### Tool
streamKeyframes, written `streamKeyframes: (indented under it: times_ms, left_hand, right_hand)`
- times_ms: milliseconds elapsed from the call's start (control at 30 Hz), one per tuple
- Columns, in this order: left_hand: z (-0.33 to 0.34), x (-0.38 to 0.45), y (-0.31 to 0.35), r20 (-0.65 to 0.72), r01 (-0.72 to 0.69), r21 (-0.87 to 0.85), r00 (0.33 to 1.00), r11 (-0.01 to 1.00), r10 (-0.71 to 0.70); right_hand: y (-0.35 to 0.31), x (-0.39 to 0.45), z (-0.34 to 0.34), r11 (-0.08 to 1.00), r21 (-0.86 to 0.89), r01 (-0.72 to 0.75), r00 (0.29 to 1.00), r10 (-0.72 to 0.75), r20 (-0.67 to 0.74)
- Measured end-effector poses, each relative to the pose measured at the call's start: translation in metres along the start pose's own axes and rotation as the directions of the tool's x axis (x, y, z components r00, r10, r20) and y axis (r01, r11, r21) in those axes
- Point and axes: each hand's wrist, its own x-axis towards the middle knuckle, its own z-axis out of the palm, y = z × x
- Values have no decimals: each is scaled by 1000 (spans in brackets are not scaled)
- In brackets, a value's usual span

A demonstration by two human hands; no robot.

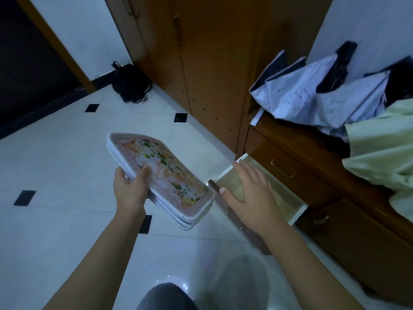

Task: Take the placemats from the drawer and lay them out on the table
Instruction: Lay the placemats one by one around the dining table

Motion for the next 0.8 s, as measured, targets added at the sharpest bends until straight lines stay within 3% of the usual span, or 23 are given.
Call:
streamKeyframes:
  times_ms: [233,333,467,633,800]
  left_hand:
    - [-100,-63,151,-93,66,-65,993,996,-72]
    - [-133,-88,212,-115,49,-102,992,994,-61]
    - [-166,-124,281,-154,-21,-128,988,992,1]
    - [-194,-179,340,-211,-89,-158,976,983,54]
    - [-196,-248,365,-294,-118,-210,954,971,52]
  right_hand:
    - [-164,-16,-107,994,13,106,989,-107,106]
    - [-224,-27,-149,987,74,140,979,-149,141]
    - [-287,-39,-203,972,32,231,963,-233,132]
    - [-334,-59,-259,949,50,310,943,-314,113]
    - [-334,-90,-298,927,141,346,925,-363,113]
